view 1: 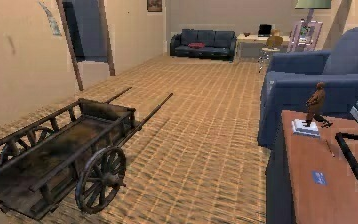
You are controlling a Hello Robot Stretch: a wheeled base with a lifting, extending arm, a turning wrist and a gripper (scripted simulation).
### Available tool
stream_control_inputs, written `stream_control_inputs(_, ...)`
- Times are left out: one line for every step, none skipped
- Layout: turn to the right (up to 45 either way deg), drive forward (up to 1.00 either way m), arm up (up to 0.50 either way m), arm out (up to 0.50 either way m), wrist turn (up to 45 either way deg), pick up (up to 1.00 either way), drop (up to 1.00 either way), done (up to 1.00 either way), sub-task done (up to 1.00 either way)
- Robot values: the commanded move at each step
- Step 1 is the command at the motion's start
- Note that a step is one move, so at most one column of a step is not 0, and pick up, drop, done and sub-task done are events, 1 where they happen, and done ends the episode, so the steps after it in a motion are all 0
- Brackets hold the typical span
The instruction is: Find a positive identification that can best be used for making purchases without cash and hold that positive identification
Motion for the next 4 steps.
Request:
stream_control_inputs(21.0,0.0,0.0,0.0,0.0,0.0,0.0,0.0,0.0)
stream_control_inputs(0.0,0.4,0.0,0.0,0.0,0.0,0.0,0.0,0.0)
stream_control_inputs(-45.0,0.0,0.0,0.0,0.0,0.0,0.0,0.0,0.0)
stream_control_inputs(-9.0,0.0,0.0,0.0,0.0,0.0,0.0,0.0,0.0)
